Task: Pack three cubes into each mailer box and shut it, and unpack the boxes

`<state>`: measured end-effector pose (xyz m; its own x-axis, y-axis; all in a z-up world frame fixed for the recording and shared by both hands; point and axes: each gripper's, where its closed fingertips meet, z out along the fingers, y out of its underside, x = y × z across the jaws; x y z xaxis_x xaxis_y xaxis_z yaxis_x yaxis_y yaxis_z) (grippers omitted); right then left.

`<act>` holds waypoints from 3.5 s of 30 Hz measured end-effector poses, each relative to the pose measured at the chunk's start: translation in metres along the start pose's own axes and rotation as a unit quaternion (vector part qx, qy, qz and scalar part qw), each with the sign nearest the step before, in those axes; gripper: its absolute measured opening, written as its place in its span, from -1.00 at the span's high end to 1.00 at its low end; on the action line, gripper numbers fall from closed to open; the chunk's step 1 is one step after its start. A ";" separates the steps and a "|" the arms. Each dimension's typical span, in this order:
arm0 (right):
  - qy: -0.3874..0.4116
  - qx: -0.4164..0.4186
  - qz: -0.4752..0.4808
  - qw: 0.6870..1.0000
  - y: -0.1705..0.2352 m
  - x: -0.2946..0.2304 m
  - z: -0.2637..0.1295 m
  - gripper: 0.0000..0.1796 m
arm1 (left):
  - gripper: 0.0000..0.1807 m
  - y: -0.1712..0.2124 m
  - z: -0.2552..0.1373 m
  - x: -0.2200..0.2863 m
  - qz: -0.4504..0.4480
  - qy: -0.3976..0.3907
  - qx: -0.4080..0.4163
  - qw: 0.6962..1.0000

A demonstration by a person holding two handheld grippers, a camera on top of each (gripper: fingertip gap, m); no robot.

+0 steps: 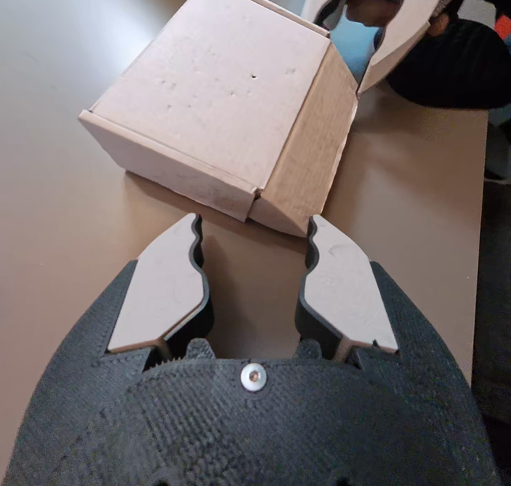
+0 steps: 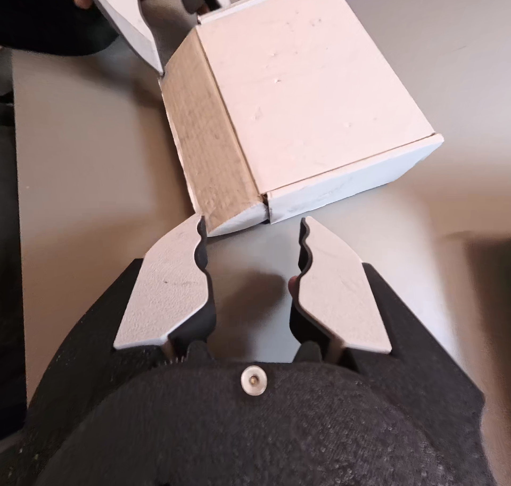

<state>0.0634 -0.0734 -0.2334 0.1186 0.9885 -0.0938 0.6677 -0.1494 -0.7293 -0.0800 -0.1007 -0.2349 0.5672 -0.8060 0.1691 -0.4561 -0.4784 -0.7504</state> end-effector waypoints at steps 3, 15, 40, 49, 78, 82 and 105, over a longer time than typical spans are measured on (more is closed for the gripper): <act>-0.036 -0.019 -0.017 0.999 0.002 0.002 0.007 0.30 | 0.22 -0.001 0.007 -0.003 0.037 0.036 -0.004 0.999; 0.069 -0.040 -0.145 0.986 0.001 0.026 0.017 0.72 | 0.64 -0.003 0.018 -0.022 0.184 -0.049 0.008 0.982; 0.052 -0.264 -0.218 0.938 -0.073 0.037 0.046 -0.39 | 0.17 -0.030 -0.019 -0.017 0.070 -0.075 0.127 0.987; -0.011 -0.350 -0.245 0.904 -0.056 0.039 0.071 -0.42 | 0.14 -0.030 -0.030 -0.019 0.067 -0.074 0.153 0.983; 0.183 -0.390 -0.066 0.900 0.000 0.298 -0.144 -0.41 | 0.09 -0.035 -0.033 -0.008 0.036 -0.127 0.192 0.972; 0.174 -0.415 -0.068 0.890 0.025 0.334 -0.123 -0.41 | 0.12 -0.034 -0.033 -0.014 0.031 -0.138 0.190 0.972; 0.232 -0.038 -0.075 0.969 -0.069 0.229 -0.118 0.07 | 0.16 -0.040 -0.072 -0.042 0.008 -0.178 0.216 0.960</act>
<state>0.1317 0.1605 -0.1248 0.3221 0.8842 0.3381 0.7532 -0.0230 -0.6574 -0.1345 -0.0727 -0.1659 0.7955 -0.6057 -0.0158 -0.1835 -0.2159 -0.9590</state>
